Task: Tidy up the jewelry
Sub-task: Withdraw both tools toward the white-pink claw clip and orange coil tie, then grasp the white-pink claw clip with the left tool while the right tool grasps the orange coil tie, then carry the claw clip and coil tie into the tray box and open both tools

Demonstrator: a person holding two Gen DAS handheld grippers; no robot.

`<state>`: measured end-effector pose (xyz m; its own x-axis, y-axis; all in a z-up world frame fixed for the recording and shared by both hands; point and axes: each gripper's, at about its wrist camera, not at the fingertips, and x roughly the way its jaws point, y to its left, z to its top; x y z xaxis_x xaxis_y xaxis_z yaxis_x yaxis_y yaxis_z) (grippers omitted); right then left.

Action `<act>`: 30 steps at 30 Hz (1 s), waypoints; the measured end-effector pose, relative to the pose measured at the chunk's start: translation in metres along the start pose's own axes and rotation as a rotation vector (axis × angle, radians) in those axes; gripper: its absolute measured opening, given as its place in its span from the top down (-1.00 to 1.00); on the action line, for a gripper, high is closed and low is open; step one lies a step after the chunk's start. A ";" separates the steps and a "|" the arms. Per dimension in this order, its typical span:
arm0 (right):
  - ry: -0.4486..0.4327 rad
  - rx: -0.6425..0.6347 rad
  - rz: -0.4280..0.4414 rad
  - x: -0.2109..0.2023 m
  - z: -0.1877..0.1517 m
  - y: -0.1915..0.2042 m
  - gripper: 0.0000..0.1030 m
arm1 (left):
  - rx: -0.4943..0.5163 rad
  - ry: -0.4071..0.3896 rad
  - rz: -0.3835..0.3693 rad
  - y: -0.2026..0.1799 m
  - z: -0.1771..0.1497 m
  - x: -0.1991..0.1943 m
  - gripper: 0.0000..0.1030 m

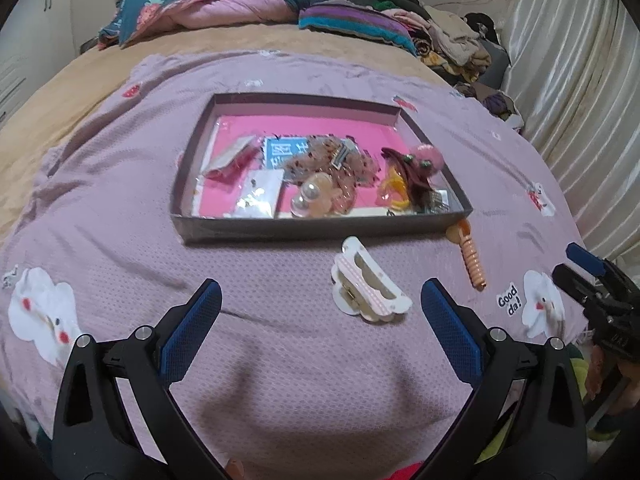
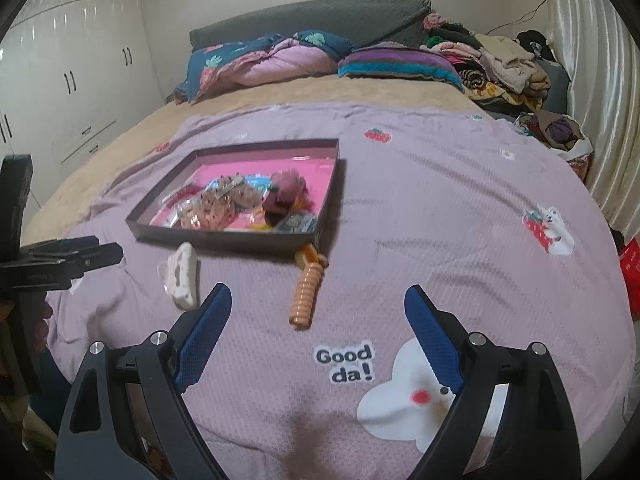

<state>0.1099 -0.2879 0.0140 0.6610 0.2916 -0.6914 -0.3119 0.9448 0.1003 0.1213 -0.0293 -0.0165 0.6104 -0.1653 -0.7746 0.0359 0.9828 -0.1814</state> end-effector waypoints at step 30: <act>0.140 0.057 0.118 0.064 -0.015 -0.018 0.67 | 0.014 0.133 -0.035 -0.040 -0.008 0.082 -0.04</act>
<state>0.1476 -0.2882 -0.0430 0.5199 0.3809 -0.7646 -0.3399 0.9134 0.2240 0.1631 -0.0826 -0.0774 0.4985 -0.2081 -0.8415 0.0673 0.9771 -0.2017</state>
